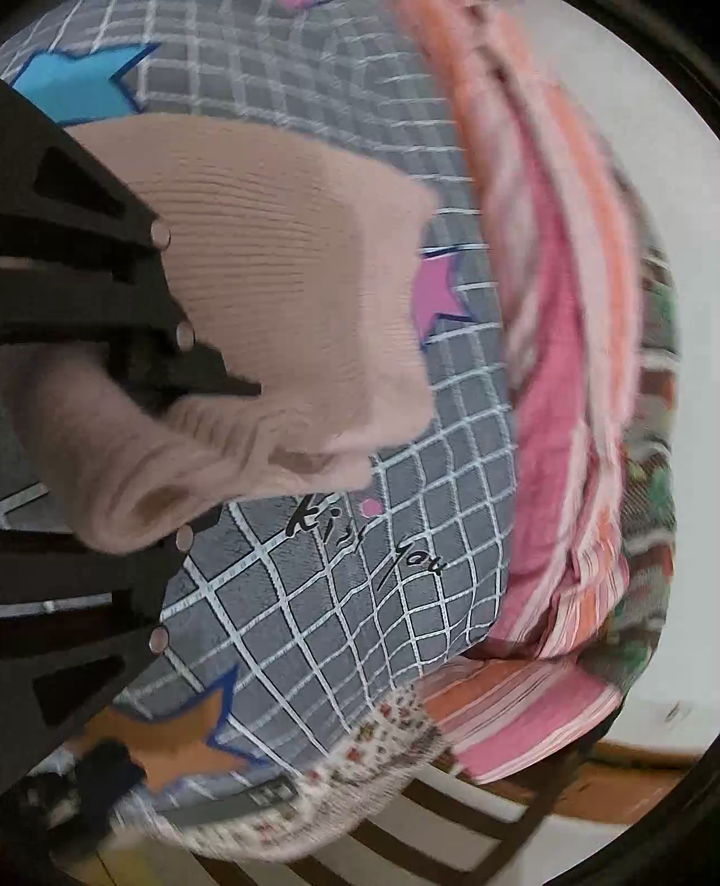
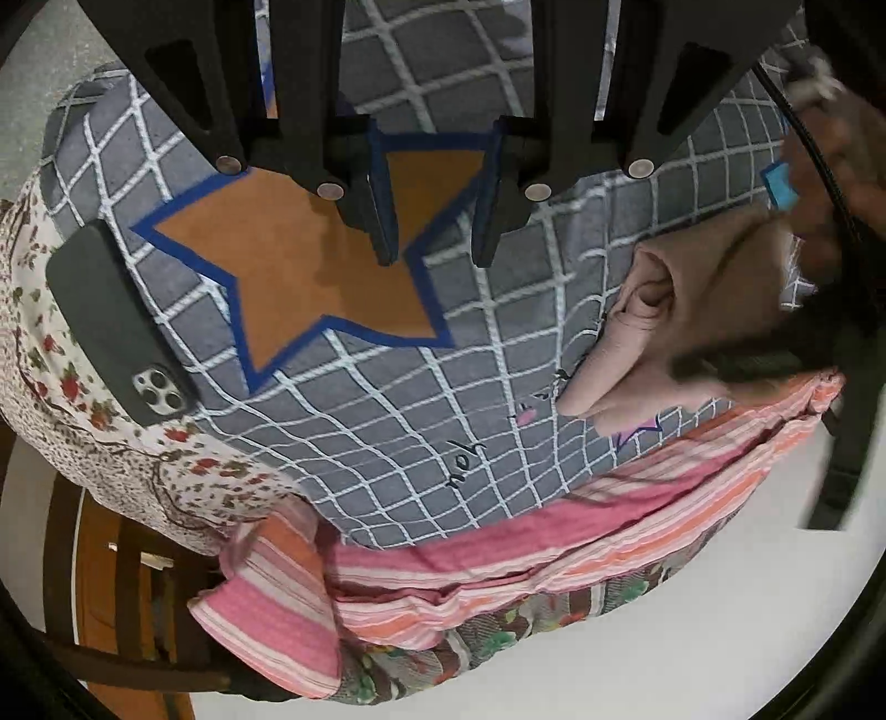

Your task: Fold small clothes

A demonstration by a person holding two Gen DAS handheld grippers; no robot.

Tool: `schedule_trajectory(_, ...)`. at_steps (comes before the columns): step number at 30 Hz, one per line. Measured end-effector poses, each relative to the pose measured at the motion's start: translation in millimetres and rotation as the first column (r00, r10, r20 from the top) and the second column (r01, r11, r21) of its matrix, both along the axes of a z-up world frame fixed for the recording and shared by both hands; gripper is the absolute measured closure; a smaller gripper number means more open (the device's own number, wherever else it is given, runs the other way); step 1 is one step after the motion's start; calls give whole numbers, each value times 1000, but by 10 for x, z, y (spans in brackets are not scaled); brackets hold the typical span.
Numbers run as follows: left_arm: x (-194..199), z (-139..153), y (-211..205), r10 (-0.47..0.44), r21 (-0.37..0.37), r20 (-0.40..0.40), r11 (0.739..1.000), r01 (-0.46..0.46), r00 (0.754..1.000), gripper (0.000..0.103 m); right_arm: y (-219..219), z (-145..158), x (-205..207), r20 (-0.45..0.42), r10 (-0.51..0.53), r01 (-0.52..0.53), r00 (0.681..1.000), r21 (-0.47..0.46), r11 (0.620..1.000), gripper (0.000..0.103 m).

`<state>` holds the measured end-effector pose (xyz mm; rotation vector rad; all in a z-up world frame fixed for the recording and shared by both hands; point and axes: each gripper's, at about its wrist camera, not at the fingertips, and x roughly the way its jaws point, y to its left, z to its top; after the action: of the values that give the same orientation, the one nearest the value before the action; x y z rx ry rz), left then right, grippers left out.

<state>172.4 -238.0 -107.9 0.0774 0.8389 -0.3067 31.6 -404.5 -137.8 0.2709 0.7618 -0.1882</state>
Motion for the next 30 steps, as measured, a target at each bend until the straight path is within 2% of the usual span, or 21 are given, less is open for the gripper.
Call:
schedule_trajectory(1, -44, 24, -21, -16, 15, 21, 1000, 16, 1000, 66, -12, -3, -9, -2, 1, -1, 1000, -2, 1000, 75)
schedule_trajectory(3, -76, 77, -6, -33, 22, 19, 999, 33, 999, 65, -34, -10, -28, -5, 4, -4, 1000, -9, 1000, 75)
schedule_trajectory(10, -51, 222, 199, -33, -44, -12, 999, 32, 999, 64, 62, -11, 28, -5, 30, -30, 1000, -11, 1000, 75)
schedule_trajectory(15, -74, 369, 388, -32, -74, 28, 997, 34, 999, 63, 192, 69, 141, 12, 59, -59, 998, -3, 998, 75)
schedule_trajectory(19, -88, 507, 793, -18, -136, 46, 990, 24, 999, 60, 317, 169, 284, 30, 89, -89, 996, -3, 996, 74)
schedule_trajectory(21, -72, 534, 1059, 0, -195, 42, 981, 8, 999, 60, 388, 219, 373, 43, 116, -116, 992, 12, 993, 72)
schedule_trajectory(23, -54, 537, 1294, 21, -250, 31, 968, -12, 999, 53, 462, 269, 468, 61, 142, -144, 988, 33, 989, 67)
schedule_trajectory(24, -59, 535, 1424, 20, -288, 30, 958, -10, 999, 45, 507, 308, 529, 79, 157, -162, 984, 51, 986, 67)
schedule_trajectory(25, -63, 533, 1556, 16, -319, 34, 948, -5, 999, 45, 546, 334, 579, 90, 166, -173, 982, 69, 983, 66)
schedule_trajectory(30, -17, 435, 1974, 90, -288, 38, 955, -75, 995, 45, 770, 410, 814, 122, 221, -238, 968, 151, 959, 65)
